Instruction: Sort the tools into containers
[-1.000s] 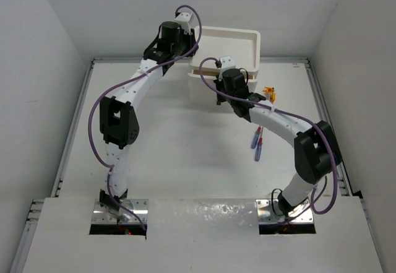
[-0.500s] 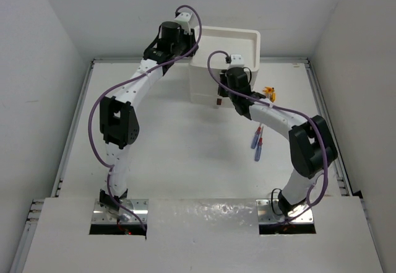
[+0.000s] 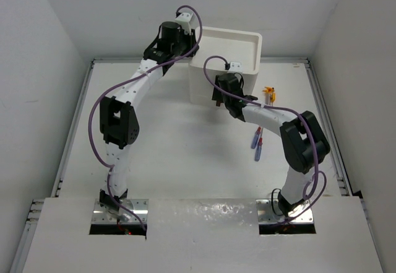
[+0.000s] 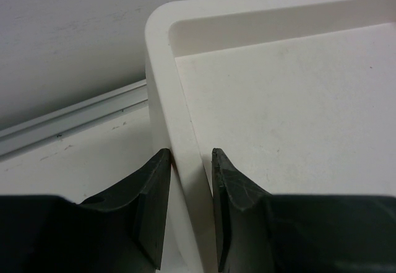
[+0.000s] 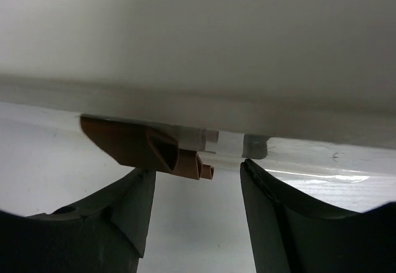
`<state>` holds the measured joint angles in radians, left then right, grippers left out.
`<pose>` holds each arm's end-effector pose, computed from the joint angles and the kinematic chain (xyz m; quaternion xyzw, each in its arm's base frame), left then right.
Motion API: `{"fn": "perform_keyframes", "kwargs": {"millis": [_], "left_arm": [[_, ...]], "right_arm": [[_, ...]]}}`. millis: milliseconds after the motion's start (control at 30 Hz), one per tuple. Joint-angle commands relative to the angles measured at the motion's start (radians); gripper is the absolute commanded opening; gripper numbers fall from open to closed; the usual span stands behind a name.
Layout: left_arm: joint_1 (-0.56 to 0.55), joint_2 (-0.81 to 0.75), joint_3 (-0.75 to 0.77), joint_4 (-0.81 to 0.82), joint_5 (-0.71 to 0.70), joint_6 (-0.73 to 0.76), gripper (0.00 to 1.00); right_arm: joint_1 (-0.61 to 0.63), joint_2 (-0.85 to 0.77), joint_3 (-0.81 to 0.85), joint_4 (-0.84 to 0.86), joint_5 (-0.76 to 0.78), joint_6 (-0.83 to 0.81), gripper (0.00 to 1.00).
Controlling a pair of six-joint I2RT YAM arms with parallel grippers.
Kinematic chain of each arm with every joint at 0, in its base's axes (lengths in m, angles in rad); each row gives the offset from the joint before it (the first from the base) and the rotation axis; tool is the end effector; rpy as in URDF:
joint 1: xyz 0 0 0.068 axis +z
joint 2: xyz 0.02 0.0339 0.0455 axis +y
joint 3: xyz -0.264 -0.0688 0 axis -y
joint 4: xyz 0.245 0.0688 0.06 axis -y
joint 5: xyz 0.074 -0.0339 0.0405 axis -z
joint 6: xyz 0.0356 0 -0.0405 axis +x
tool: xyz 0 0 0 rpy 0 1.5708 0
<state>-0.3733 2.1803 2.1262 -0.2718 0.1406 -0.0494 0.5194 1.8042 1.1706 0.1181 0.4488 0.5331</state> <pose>0.4847 -0.1952 0.3416 0.1711 0.7932 -0.1778 0.5567 0.3604 0.1883 0.2214 0.1178 0.8415 0.0803 0.5210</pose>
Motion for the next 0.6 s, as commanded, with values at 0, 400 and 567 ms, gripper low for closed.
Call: {"fn": "perform_keyframes", "kwargs": {"millis": [0, 400, 567], "left_arm": [[-0.021, 0.049, -0.023, -0.181, 0.076, 0.039, 0.0], [-0.019, 0.056, -0.02, -0.191, 0.106, 0.04, 0.0], [-0.018, 0.059, -0.025, -0.191, 0.105, 0.045, 0.0]], "right_arm": [[-0.013, 0.029, 0.061, 0.071, 0.062, 0.043, 0.57], [-0.01, 0.084, 0.09, 0.138, 0.198, 0.024, 0.37], [-0.009, 0.092, 0.098, 0.157, 0.199, -0.008, 0.06]]}}
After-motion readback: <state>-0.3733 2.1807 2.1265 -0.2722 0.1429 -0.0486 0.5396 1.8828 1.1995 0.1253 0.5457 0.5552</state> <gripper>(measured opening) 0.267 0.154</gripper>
